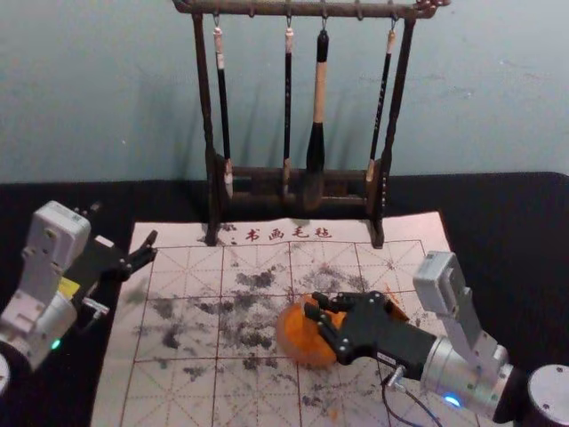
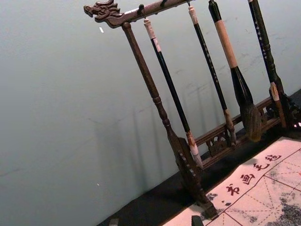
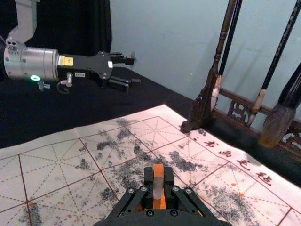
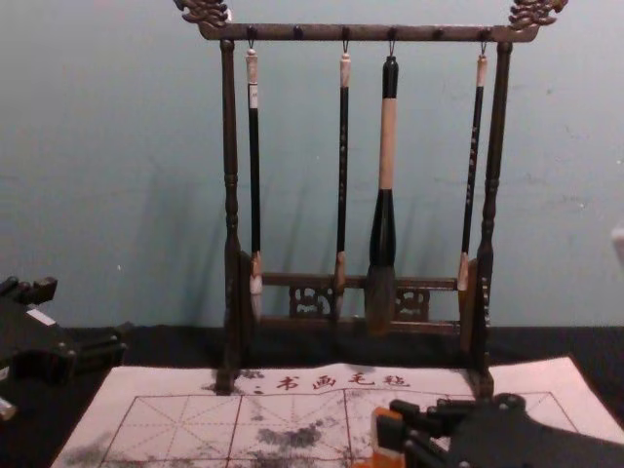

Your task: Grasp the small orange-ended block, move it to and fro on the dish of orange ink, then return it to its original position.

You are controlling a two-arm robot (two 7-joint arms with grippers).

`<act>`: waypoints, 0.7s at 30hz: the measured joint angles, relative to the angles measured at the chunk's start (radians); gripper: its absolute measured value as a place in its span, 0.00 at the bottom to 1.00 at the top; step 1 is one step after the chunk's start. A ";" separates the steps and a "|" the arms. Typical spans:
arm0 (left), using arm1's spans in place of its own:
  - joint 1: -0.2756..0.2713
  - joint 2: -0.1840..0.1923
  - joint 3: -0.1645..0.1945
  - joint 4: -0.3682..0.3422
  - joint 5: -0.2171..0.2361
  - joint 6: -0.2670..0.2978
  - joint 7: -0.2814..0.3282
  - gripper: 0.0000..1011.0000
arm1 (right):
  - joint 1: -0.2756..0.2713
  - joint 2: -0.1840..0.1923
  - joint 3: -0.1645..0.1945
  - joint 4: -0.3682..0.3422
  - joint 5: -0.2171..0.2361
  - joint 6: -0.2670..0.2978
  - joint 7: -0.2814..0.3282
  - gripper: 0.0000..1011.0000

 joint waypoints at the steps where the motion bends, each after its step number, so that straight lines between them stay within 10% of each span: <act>1: 0.000 0.000 0.000 0.000 0.000 0.000 0.000 0.99 | 0.002 -0.002 -0.001 0.004 -0.001 0.001 0.000 0.08; 21: 0.000 0.000 0.000 0.000 0.000 0.000 0.000 0.99 | 0.037 -0.033 -0.010 0.068 -0.018 0.001 -0.014 0.08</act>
